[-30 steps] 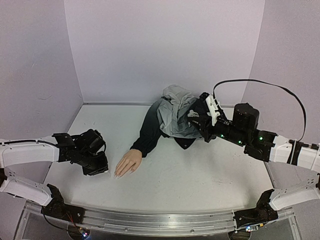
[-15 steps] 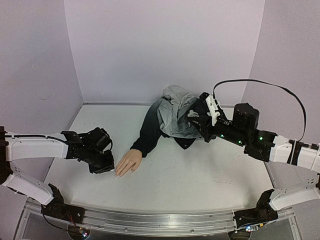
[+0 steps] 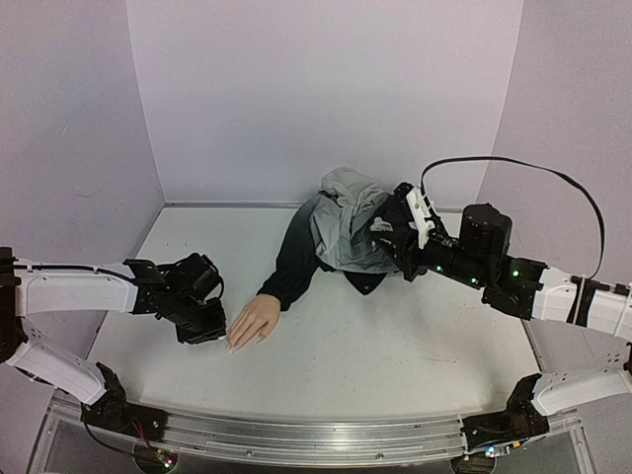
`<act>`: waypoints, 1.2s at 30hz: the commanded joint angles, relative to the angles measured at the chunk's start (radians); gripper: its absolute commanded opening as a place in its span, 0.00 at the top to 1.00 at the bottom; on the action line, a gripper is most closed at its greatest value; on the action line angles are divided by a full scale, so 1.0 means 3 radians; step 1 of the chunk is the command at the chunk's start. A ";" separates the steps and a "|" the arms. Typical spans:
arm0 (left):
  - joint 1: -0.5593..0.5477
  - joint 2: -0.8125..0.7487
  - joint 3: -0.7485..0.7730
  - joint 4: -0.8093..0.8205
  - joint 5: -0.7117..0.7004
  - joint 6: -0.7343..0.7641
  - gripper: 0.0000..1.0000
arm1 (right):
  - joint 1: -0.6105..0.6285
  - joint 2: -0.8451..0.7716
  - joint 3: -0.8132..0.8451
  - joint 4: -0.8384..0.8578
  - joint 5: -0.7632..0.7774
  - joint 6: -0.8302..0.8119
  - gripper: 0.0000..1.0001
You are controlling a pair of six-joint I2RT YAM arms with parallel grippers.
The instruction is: Paint the nails
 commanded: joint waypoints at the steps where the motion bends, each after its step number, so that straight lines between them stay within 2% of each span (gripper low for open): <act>1: -0.0001 0.0032 0.0092 0.0052 -0.0046 -0.0005 1.00 | 0.0006 -0.0055 0.0007 0.0271 -0.0017 0.0003 1.00; 31: -0.0007 -0.0003 -0.0117 0.0075 0.0025 -0.0069 1.00 | 0.0012 -0.0021 0.0017 0.0276 -0.0040 0.0013 1.00; 36: -0.0006 -0.0193 -0.0156 0.0034 -0.0028 -0.0051 1.00 | 0.0010 -0.0029 0.0013 0.0278 -0.0038 0.0013 1.00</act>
